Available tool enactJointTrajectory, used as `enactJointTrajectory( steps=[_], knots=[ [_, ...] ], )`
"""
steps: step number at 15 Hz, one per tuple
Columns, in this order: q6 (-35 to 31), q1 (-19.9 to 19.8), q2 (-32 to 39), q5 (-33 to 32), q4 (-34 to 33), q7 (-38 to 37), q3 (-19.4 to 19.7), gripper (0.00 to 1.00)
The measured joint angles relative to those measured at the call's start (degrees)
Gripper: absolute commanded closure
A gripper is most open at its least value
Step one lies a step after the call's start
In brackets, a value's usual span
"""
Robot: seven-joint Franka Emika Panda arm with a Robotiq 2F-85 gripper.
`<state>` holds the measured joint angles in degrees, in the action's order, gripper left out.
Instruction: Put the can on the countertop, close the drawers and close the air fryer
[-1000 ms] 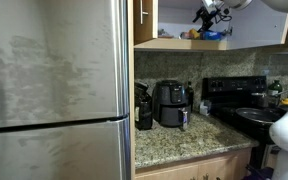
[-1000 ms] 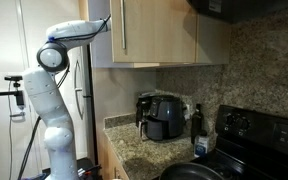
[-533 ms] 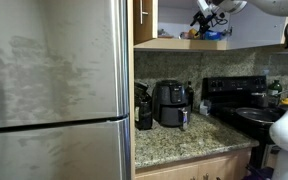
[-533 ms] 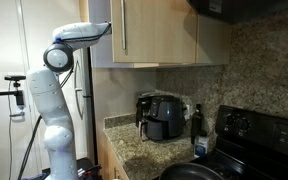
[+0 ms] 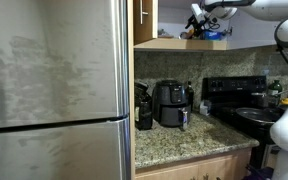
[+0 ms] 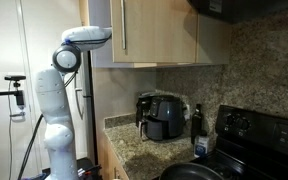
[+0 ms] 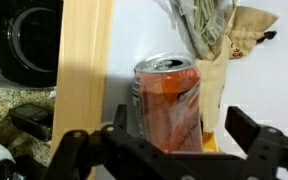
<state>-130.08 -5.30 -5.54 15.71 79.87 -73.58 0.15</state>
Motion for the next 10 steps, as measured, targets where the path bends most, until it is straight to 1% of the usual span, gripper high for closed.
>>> enactJointTrajectory(
  steps=[5,10],
  knots=[
    [-1.23,0.21,0.65,-2.43,0.32,0.16,0.0,0.0],
    [-6.43,0.25,0.74,-2.47,2.36,0.14,0.0,0.0]
  ],
)
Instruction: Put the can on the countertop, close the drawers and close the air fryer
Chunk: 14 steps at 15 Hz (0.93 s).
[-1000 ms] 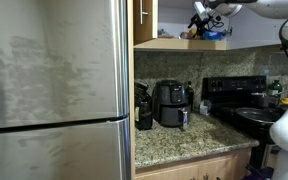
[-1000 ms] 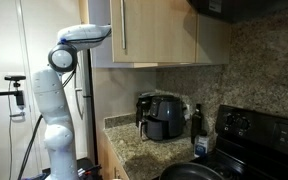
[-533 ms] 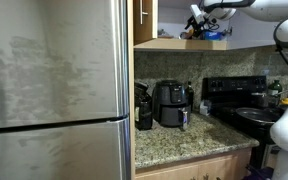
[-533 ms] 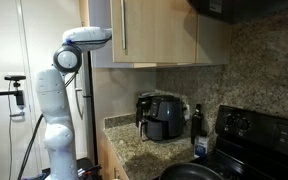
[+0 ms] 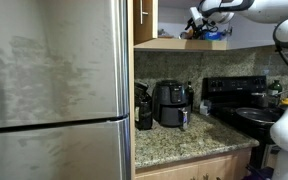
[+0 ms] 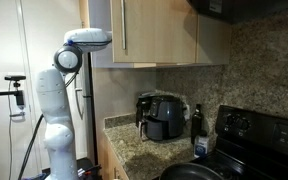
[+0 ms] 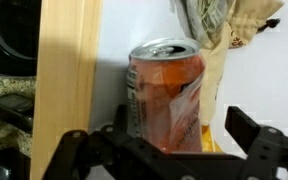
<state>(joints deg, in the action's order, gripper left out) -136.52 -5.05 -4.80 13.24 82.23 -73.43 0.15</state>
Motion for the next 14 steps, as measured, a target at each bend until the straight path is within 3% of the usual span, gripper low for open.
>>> enactJointTrajectory(
  steps=[7,9,14],
  knots=[
    [-7.44,0.03,-0.57,5.77,3.6,0.01,0.2,0.0],
    [-8.19,0.03,-1.11,7.35,4.67,0.01,0.29,0.26],
    [-8.48,0.2,-3.85,9.18,8.55,0.42,0.77,0.62]
  ],
)
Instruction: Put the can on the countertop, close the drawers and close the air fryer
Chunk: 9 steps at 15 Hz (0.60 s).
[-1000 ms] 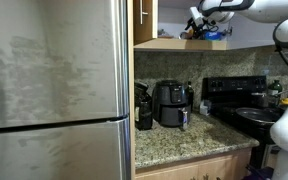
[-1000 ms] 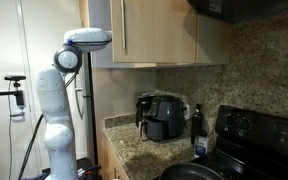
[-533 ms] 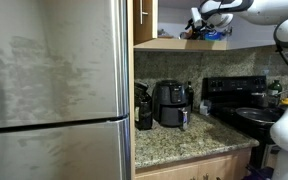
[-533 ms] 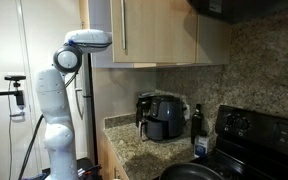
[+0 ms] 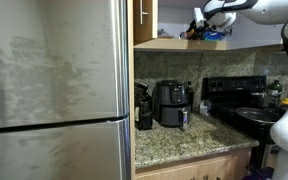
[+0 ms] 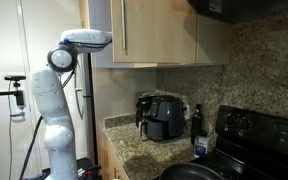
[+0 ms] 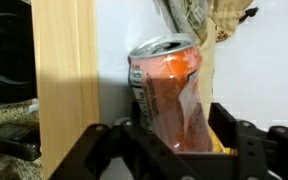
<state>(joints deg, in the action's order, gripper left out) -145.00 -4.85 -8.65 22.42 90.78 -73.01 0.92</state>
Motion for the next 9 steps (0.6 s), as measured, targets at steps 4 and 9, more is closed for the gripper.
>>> enactJointTrajectory(
  steps=[4,9],
  knots=[
    [-1.56,0.54,-1.04,0.08,2.11,0.95,0.16,0.85],
    [-6.66,1.71,-0.04,0.35,2.48,1.99,0.16,0.96]
  ],
)
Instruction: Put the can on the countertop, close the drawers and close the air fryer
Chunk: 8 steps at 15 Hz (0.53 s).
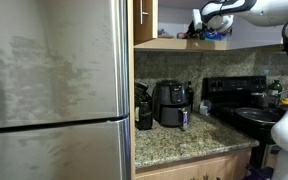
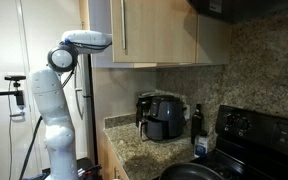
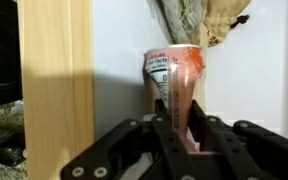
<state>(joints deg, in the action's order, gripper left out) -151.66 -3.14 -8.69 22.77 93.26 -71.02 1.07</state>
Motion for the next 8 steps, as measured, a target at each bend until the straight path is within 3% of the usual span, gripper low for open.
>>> enactJointTrajectory(
  steps=[4,8],
  knots=[
    [4.44,-1.37,-2.2,-7.15,-0.26,-4.96,0.31,0.95],
    [22.16,-3.38,-10.96,-13.82,-0.88,-9.27,1.16,0.95]
  ],
)
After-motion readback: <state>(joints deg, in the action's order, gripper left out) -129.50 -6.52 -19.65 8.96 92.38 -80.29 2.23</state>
